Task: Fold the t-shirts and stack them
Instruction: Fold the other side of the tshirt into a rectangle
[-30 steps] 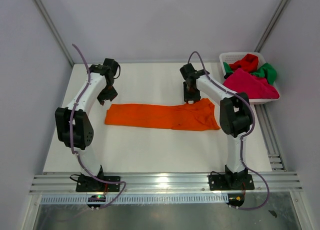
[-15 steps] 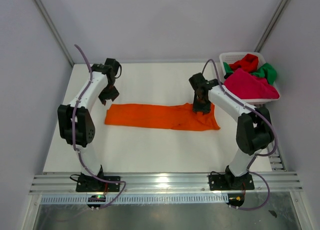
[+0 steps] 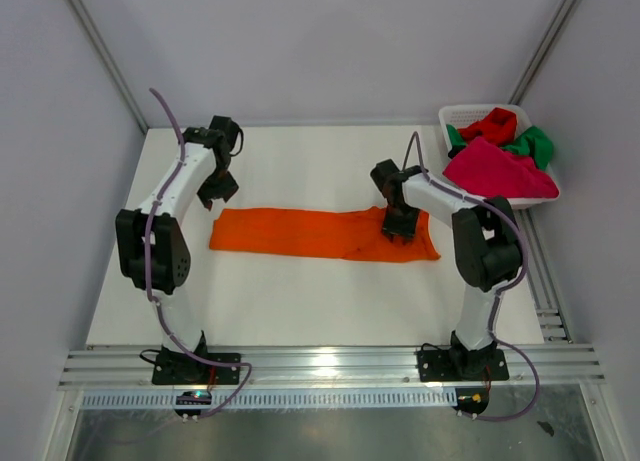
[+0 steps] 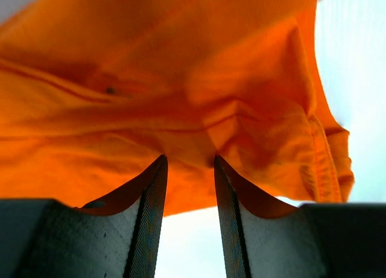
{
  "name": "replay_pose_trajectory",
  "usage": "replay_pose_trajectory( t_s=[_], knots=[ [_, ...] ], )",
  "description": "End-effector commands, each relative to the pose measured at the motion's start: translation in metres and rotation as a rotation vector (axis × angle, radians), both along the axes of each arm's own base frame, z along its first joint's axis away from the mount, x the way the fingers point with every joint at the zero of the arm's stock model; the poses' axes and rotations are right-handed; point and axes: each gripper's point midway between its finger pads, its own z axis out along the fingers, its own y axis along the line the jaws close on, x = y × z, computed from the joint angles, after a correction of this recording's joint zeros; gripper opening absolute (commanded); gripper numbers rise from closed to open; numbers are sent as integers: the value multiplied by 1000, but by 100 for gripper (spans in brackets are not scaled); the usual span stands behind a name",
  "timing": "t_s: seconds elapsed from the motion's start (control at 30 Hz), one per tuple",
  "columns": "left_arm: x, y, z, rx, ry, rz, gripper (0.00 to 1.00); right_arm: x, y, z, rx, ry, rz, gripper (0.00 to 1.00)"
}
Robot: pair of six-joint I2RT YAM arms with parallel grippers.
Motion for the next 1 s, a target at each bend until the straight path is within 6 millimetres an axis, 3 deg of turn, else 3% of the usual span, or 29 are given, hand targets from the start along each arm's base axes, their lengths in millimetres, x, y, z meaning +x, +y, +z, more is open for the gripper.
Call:
replay_pose_trajectory(
  t_s=[0.0, 0.43, 0.63, 0.77, 0.97],
  knots=[
    [5, 3, 24, 7, -61, -15, 51, 29, 2, 6, -23, -77, -66, 41],
    [-2, 15, 68, 41, -144, -34, 51, 102, -5, 26, -46, -145, -85, 41],
    [-2, 17, 72, 29, -156, -28, 51, 99, -21, 14, -69, -106, -103, 41],
    [1, 14, 69, 15, -156, -31, 52, 90, -25, 17, -71, -123, -102, 41],
    [7, 3, 55, -35, -135, -39, 51, 87, -21, 72, -10, -287, -34, 41]
  ],
)
